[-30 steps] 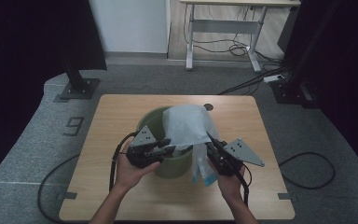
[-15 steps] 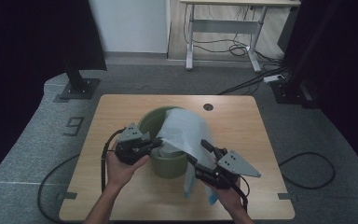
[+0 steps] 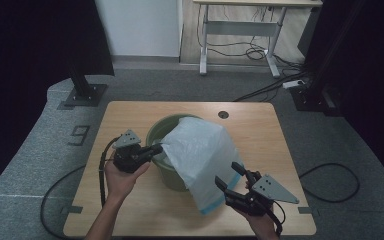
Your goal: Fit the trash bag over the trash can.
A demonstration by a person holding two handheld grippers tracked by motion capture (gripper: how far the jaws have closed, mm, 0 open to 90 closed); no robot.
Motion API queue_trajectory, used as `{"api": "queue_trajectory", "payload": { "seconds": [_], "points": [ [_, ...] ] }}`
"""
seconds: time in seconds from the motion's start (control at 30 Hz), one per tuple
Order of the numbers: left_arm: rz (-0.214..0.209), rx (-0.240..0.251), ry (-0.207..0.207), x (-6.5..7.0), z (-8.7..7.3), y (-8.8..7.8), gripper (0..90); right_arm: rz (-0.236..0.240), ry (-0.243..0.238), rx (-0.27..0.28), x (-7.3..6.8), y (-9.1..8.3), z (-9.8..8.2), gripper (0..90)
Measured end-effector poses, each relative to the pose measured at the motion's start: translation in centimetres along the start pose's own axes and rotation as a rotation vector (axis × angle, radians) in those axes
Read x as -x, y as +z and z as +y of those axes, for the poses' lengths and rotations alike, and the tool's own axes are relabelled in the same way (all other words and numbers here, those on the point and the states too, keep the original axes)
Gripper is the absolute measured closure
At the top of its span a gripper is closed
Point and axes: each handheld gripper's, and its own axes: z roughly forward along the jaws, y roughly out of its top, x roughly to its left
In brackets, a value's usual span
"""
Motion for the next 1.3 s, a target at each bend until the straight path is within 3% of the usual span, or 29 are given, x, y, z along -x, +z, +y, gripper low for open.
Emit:
{"api": "queue_trajectory", "payload": {
  "seconds": [0.1,0.2,0.37,0.7,0.97,1.1,1.13,1.3],
  "points": [
    [0.012,-0.002,-0.008,-0.2,-0.1,-0.1,89.6,-0.049,-0.007,-0.024,1.0,0.1,-0.9,29.8],
    [0.026,-0.002,-0.014,-0.5,-0.2,-0.2,89.6,-0.087,0.023,-0.048,2.4,0.5,-2.2,29.6],
    [0.043,-0.001,-0.022,-1.0,-0.3,-0.5,89.5,-0.114,0.056,-0.059,3.8,1.2,-3.7,29.5],
    [0.058,0.000,-0.050,-2.2,-0.7,-0.9,89.4,-0.108,0.096,-0.094,5.7,2.4,-5.8,25.4],
    [0.067,0.009,-0.072,-3.2,-1.0,-1.2,89.4,-0.048,0.160,-0.100,6.6,2.7,-7.1,19.0],
    [0.068,0.007,-0.074,-3.3,-1.0,-1.2,89.4,-0.027,0.160,-0.105,6.4,2.9,-7.4,33.7],
    [0.067,0.007,-0.074,-3.3,-1.0,-1.2,89.4,-0.019,0.154,-0.105,6.3,3.0,-7.5,45.2],
    [0.059,0.019,-0.061,-3.2,-0.9,-1.5,89.2,-0.029,0.138,-0.086,6.1,2.8,-7.7,79.8]
  ]
}}
